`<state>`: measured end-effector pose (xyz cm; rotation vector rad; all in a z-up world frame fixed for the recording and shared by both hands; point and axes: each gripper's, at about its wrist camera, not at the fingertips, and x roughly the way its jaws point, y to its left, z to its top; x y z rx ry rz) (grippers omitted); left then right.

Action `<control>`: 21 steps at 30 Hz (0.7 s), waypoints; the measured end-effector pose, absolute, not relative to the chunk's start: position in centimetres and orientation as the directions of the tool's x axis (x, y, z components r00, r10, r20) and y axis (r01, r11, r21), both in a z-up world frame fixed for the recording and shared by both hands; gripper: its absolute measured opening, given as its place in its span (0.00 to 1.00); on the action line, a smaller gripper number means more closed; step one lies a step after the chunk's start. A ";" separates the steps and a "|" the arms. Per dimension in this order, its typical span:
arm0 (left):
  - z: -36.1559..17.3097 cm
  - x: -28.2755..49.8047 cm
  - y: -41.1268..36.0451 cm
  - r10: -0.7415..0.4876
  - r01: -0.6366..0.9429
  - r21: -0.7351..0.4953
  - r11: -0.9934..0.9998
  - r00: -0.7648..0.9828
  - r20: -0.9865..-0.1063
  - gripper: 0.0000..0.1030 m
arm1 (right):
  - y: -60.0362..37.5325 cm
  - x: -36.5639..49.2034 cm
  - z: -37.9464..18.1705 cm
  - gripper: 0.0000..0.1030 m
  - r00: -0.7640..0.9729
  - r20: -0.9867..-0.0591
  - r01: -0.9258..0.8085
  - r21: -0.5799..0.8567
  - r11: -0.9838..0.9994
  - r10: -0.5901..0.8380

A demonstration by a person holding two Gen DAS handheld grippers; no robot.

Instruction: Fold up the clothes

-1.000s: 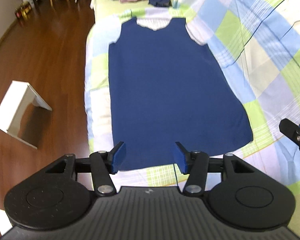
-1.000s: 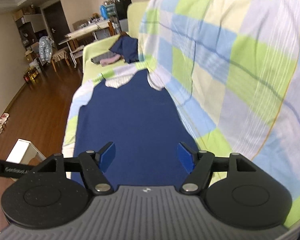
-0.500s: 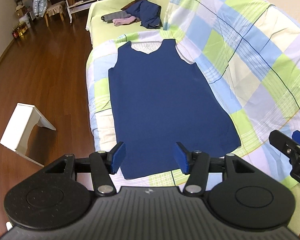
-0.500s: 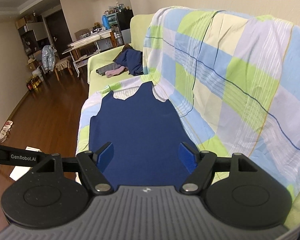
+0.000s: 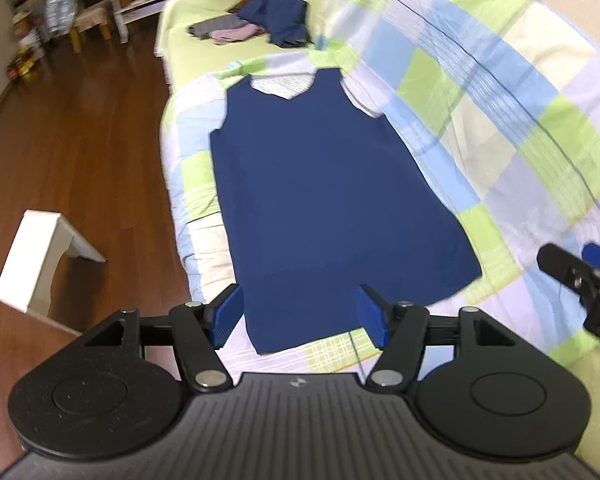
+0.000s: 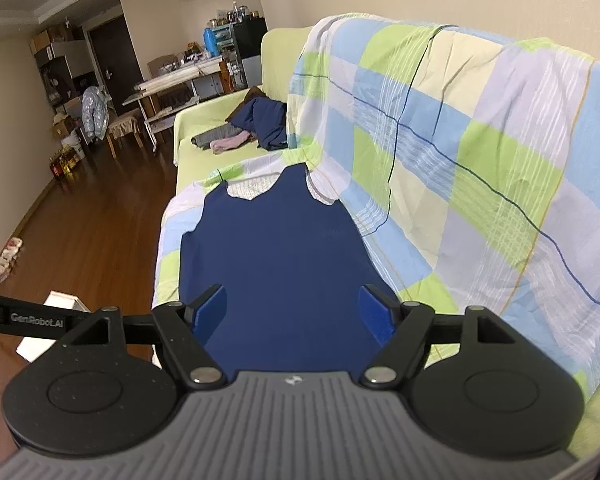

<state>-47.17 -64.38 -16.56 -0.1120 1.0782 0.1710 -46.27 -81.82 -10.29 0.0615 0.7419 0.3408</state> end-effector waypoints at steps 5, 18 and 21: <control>-19.2 -44.7 -60.1 0.056 -0.209 -0.031 0.977 0.397 -0.916 0.65 | -81.2 -45.5 -12.2 0.76 0.646 -0.697 -0.272 0.169 0.947 0.310; -27.9 -24.3 -45.7 0.049 -0.143 -0.007 0.990 0.388 -0.920 0.74 | -73.6 -28.7 -19.5 0.86 0.559 -0.767 -0.286 0.180 0.941 0.316; -31.5 -17.3 -42.2 0.040 -0.115 -0.007 0.993 0.397 -0.917 0.73 | -69.9 -22.0 -23.6 0.82 0.509 -0.783 -0.304 0.225 0.926 0.358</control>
